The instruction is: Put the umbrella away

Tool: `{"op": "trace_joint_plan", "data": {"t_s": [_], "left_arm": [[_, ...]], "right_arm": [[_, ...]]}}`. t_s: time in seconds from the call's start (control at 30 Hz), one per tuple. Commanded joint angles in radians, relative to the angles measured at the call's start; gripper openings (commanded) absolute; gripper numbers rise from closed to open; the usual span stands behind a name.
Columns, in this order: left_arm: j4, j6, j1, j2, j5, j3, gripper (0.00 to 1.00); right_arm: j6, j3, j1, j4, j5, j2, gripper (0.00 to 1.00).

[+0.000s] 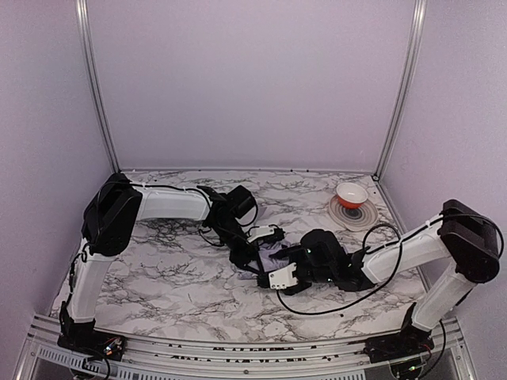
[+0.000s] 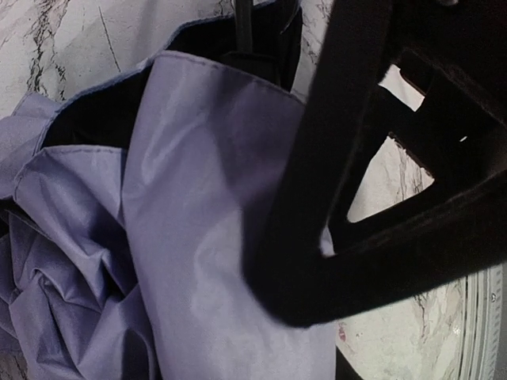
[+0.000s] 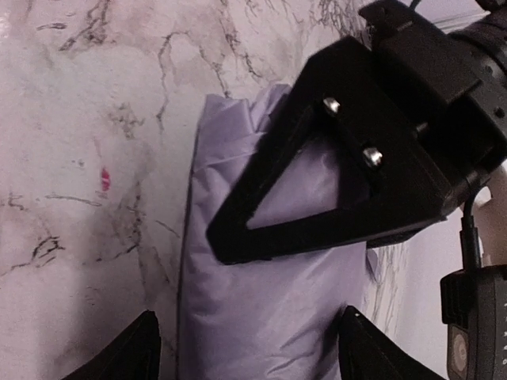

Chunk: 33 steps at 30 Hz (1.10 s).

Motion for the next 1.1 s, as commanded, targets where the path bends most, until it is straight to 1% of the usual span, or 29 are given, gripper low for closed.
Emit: {"op": "trace_joint_plan", "data": {"t_s": [0.0,0.13,0.3,0.4,0.53,0.6,0.63,0.67,0.7,0.73,0.8,0.87,0.93,1.0,1.07], "left_arm": [[-0.291,-0.009,-0.025,0.126,-0.063,-0.078,0.14],[-0.300,0.002,-0.021,0.130,-0.056,-0.073,0.14],[-0.301,0.013,-0.012,0.127,-0.036,-0.073,0.14],[-0.304,0.026,-0.009,0.125,-0.026,-0.071,0.14],[-0.306,0.058,-0.001,0.117,0.001,-0.063,0.14],[-0.305,0.078,0.005,0.098,0.017,-0.064,0.16],[-0.305,0.092,0.008,0.082,0.025,-0.068,0.20],[-0.304,0.114,0.011,0.062,0.034,-0.074,0.27],[-0.299,0.132,0.015,0.042,0.040,-0.082,0.38],[-0.283,0.141,0.019,0.023,0.040,-0.095,0.47],[-0.243,0.133,0.030,-0.008,0.021,-0.119,0.57],[-0.189,0.091,0.042,-0.041,-0.021,-0.140,0.62],[-0.112,0.051,0.061,-0.107,-0.067,-0.179,0.86],[0.016,0.002,0.088,-0.199,-0.116,-0.254,0.89],[0.182,-0.051,0.117,-0.314,-0.165,-0.363,0.92]], "right_arm": [[-0.018,0.062,0.002,0.089,0.151,0.064,0.75],[-0.052,0.081,0.002,0.080,0.199,0.120,0.75],[-0.105,0.096,-0.003,-0.010,0.174,0.165,0.68],[-0.100,0.117,-0.007,-0.098,0.158,0.186,0.57],[-0.095,0.150,-0.007,-0.208,0.184,0.227,0.38],[-0.095,0.161,-0.008,-0.248,0.190,0.230,0.34],[-0.095,0.168,-0.009,-0.266,0.183,0.227,0.31],[-0.091,0.176,-0.009,-0.289,0.168,0.223,0.28],[-0.082,0.187,-0.009,-0.312,0.150,0.219,0.26],[-0.074,0.196,-0.010,-0.334,0.133,0.217,0.24],[-0.052,0.211,-0.011,-0.370,0.104,0.216,0.22],[-0.033,0.221,-0.012,-0.405,0.082,0.215,0.21],[-0.016,0.233,-0.014,-0.450,0.059,0.218,0.21],[0.006,0.249,-0.016,-0.503,0.027,0.225,0.20],[0.031,0.269,-0.021,-0.557,-0.007,0.239,0.20]]}}
